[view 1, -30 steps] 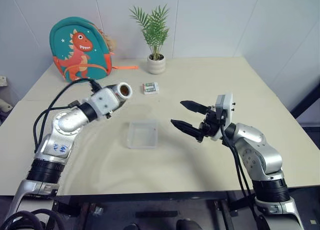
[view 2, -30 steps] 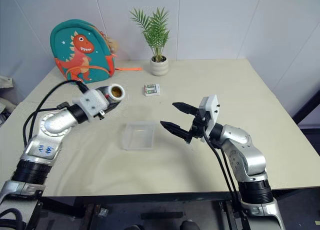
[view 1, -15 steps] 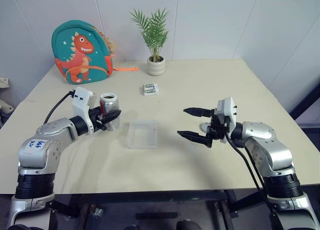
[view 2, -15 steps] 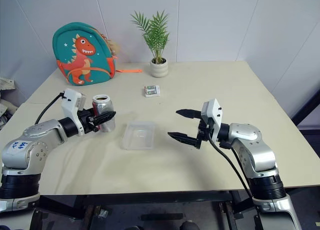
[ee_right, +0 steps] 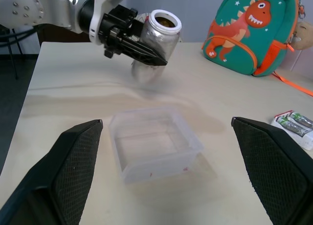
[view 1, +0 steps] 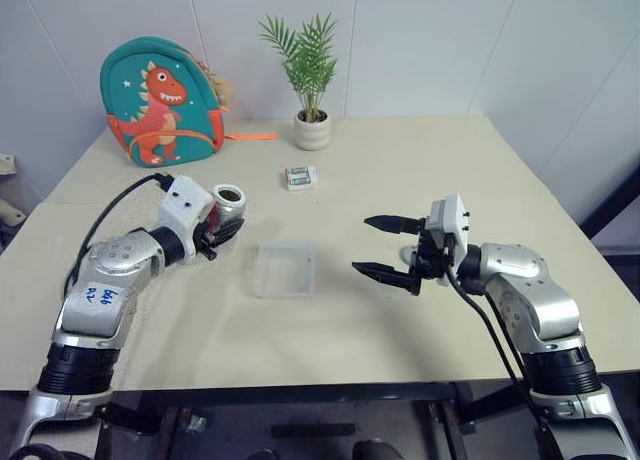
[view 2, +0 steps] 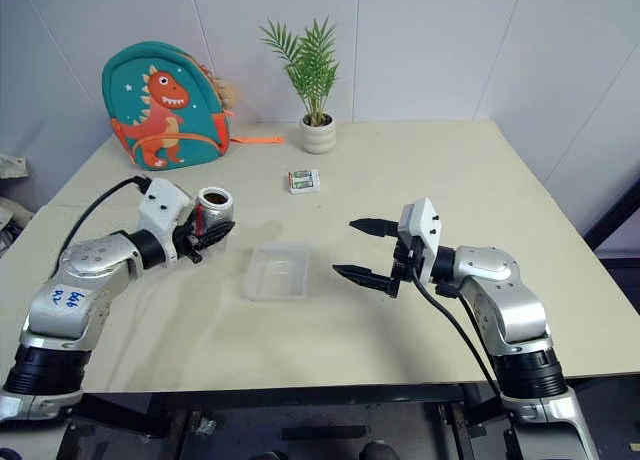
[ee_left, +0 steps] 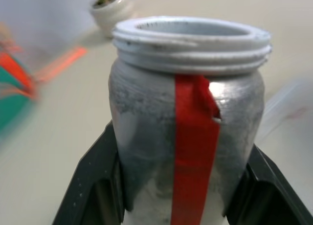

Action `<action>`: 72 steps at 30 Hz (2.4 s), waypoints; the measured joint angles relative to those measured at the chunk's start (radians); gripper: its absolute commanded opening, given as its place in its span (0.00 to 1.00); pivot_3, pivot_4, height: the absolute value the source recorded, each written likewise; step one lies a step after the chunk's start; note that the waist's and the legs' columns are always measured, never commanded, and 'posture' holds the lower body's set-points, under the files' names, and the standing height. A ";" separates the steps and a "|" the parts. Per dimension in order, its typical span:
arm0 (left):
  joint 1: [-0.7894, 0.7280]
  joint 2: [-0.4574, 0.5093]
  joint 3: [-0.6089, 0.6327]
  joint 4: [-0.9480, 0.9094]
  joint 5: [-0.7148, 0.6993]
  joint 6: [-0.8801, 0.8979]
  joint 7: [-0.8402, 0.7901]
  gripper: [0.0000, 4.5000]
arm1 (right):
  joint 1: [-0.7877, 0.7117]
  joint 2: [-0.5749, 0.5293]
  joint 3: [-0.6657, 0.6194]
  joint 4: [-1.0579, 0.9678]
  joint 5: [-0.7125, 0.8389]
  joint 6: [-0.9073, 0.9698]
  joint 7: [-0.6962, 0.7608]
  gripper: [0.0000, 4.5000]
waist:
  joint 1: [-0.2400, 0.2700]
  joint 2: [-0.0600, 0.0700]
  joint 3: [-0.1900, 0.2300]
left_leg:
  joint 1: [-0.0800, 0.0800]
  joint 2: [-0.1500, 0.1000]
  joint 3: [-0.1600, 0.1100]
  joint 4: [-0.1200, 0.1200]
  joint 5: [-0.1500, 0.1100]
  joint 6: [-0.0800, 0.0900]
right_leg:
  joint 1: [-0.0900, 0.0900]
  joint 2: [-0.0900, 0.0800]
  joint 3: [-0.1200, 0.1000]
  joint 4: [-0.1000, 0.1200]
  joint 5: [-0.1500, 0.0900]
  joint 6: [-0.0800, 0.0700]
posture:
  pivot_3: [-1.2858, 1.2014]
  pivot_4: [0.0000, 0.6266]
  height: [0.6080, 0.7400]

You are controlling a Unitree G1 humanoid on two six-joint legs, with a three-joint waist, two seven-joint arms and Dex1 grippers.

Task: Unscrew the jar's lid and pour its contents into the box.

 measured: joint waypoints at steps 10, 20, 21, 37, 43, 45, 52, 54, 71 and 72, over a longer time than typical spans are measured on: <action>-0.196 0.170 -0.396 0.060 1.085 -0.501 0.480 0.44 | 0.000 0.050 0.002 -0.001 0.001 0.001 -0.039 0.99 | -0.001 0.000 0.000 | -0.005 0.000 0.004 -0.002 -0.001 0.002 | -0.003 0.000 0.002 -0.006 0.001 0.002 | 0.52 0.24 1.00; -0.240 0.166 -0.440 0.194 1.364 -0.593 0.648 0.44 | -0.011 0.089 0.002 -0.001 0.014 0.008 -0.080 0.99 | 0.000 0.000 0.000 | -0.013 0.000 0.006 0.002 0.000 0.002 | -0.014 0.000 0.004 0.004 0.001 0.002 | 0.52 0.24 1.00; -0.242 0.167 -0.442 0.199 1.376 -0.603 0.660 0.44 | -0.012 0.090 0.001 -0.001 0.015 0.008 -0.083 0.99 | 0.000 0.000 0.000 | -0.013 0.000 0.006 0.002 0.000 0.002 | -0.014 0.000 0.005 0.005 0.001 0.002 | 0.52 0.24 1.00; -0.152 -0.024 -0.098 0.207 0.762 -0.530 0.347 0.44 | 0.006 0.089 -0.003 -0.009 0.039 0.010 -0.089 0.99 | 0.000 0.000 0.000 | -0.012 0.000 0.009 0.006 0.000 0.002 | -0.016 0.000 0.007 0.010 0.001 0.002 | 0.52 0.24 1.00; -0.094 -0.261 0.180 0.102 0.241 -0.057 0.055 0.44 | 0.006 0.080 -0.002 -0.009 0.045 0.023 -0.078 0.99 | -0.001 -0.001 0.000 | -0.013 0.000 0.008 0.010 0.000 0.002 | -0.016 0.000 0.007 0.013 0.001 0.002 | 0.52 0.24 1.00; -0.094 -0.301 0.254 0.082 0.139 0.083 0.035 0.44 | 0.006 0.076 -0.002 -0.009 0.046 0.024 -0.071 0.99 | -0.003 -0.001 0.000 | -0.012 0.000 0.008 0.011 0.000 0.002 | -0.016 0.000 0.007 0.014 0.001 0.002 | 0.52 0.24 1.00; -0.111 -0.353 0.502 0.201 -0.071 0.338 0.127 0.44 | -0.033 0.038 0.006 -0.005 0.024 -0.011 -0.010 0.99 | -0.005 -0.001 0.000 | -0.011 0.001 0.007 0.018 0.000 0.002 | -0.015 0.002 0.008 0.018 0.003 0.001 | 0.52 0.24 1.00; -0.114 -0.349 0.553 0.292 -0.107 0.316 0.140 0.44 | -0.056 0.026 0.005 0.013 0.007 -0.039 -0.005 0.99 | -0.003 -0.001 -0.001 | -0.011 0.001 0.007 0.018 0.001 0.001 | -0.014 0.002 0.007 0.018 0.004 0.001 | 0.52 0.24 1.00; -0.206 -0.323 0.494 0.891 -0.164 -0.277 0.100 0.44 | -0.088 0.012 -0.001 0.065 -0.022 -0.079 -0.012 0.99 | 0.000 -0.002 -0.001 | -0.013 0.001 0.009 0.016 0.001 0.001 | -0.014 0.001 0.007 0.010 0.007 0.003 | 0.52 0.24 1.00; -0.210 -0.316 0.483 0.913 -0.161 -0.301 0.100 0.44 | -0.083 0.008 -0.001 0.063 -0.023 -0.078 -0.011 0.99 | 0.000 -0.002 -0.001 | -0.013 0.001 0.009 0.016 0.000 0.001 | -0.014 0.001 0.007 0.010 0.007 0.003 | 0.52 0.24 1.00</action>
